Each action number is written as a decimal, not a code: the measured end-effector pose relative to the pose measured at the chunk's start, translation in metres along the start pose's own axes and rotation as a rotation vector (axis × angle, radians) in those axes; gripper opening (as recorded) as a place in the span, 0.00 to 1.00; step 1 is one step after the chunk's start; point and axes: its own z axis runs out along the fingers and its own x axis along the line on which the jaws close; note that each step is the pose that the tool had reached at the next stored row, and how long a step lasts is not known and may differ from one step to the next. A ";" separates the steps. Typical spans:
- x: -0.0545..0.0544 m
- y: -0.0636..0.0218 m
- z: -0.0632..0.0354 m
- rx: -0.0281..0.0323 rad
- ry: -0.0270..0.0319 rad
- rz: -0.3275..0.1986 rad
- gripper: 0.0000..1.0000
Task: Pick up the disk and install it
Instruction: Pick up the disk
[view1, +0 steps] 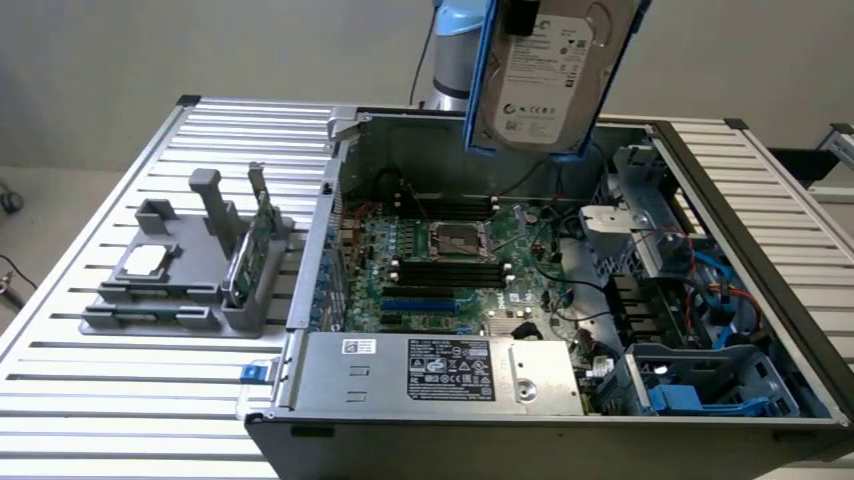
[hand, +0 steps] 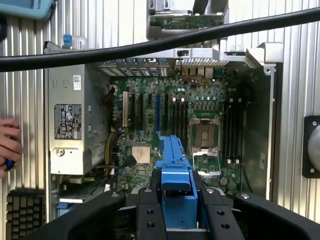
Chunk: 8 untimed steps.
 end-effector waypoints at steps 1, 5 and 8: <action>0.002 -0.0024 0.0000 0.0001 -0.0008 0.000 0.33; 0.010 -0.0123 -0.0002 0.0000 -0.0055 0.000 0.33; 0.015 -0.0194 -0.0003 0.0001 -0.0127 -0.001 0.33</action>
